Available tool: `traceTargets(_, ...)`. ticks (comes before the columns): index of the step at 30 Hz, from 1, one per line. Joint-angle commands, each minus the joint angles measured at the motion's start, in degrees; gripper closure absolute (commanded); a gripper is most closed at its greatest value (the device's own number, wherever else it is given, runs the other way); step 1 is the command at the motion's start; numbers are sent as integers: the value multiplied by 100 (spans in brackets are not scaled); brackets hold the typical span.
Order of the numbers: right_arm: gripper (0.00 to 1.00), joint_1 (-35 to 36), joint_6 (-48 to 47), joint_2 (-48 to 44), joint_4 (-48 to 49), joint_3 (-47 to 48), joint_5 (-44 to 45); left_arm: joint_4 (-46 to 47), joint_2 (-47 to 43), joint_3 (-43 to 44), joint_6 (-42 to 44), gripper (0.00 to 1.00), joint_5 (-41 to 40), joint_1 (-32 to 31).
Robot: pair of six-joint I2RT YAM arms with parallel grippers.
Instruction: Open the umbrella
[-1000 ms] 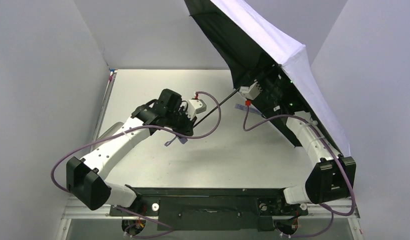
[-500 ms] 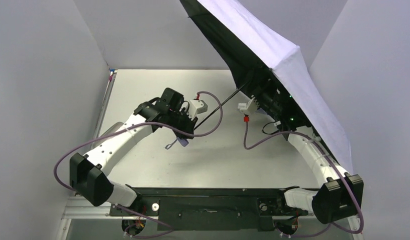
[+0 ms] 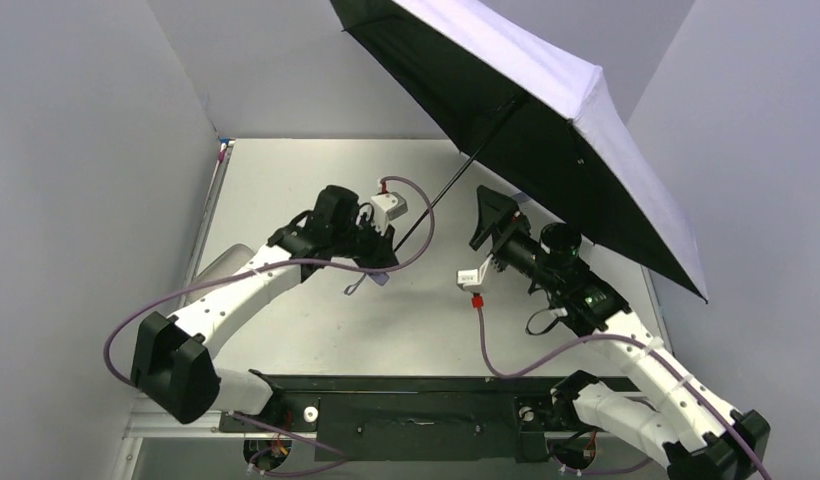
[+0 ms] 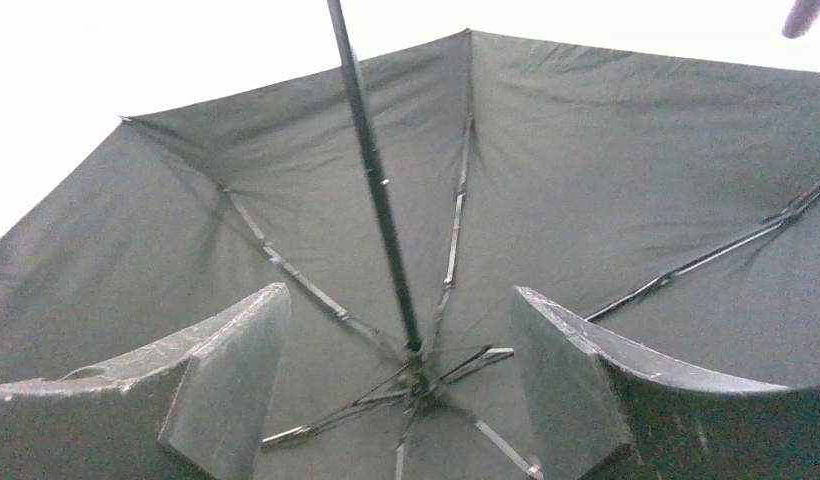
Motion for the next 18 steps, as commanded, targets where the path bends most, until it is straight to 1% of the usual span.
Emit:
traceTargets(1,25,379,1018,-719,-268,-640,767,2506,-867,-1079,-636,100,308,84)
traceTargets(2,25,525,1244,-998,-372,-741,984,2969,-934,-1251,-583,100,305,67)
traceTargets(3,25,597,1343,-1129,-481,-935,1095,3156,-984,-1540,-551,100,277,38)
traceTargets(5,25,799,1687,-1557,-772,-1178,1393,3415,-894,-1773,-479,100,259,25)
traceTargets(7,24,981,1983,-1989,-1301,-1311,1534,3532,-739,-1941,-339,100,296,19)
traceTargets(9,25,1122,2358,-2357,-2280,-1322,1542,3912,-560,-2104,-265,100,343,-4)
traceTargets(10,25,1190,2592,-2539,-2552,-1306,1452,4032,-477,-2137,-264,100,379,-8)
traceTargets(11,25,1210,2734,-2607,-2999,-1276,1403,4157,-314,-2179,-259,100,411,-11)
traceTargets(13,25,1227,3303,-2736,-3414,-1235,1249,4401,-65,-2238,-116,100,522,-14)
traceTargets(16,26,1242,4224,-2682,-3688,-1192,1021,4741,253,-2307,-81,100,542,-38)
traceTargets(18,25,1270,4539,-2620,-3750,-1257,943,4818,480,-2253,-43,100,518,-79)
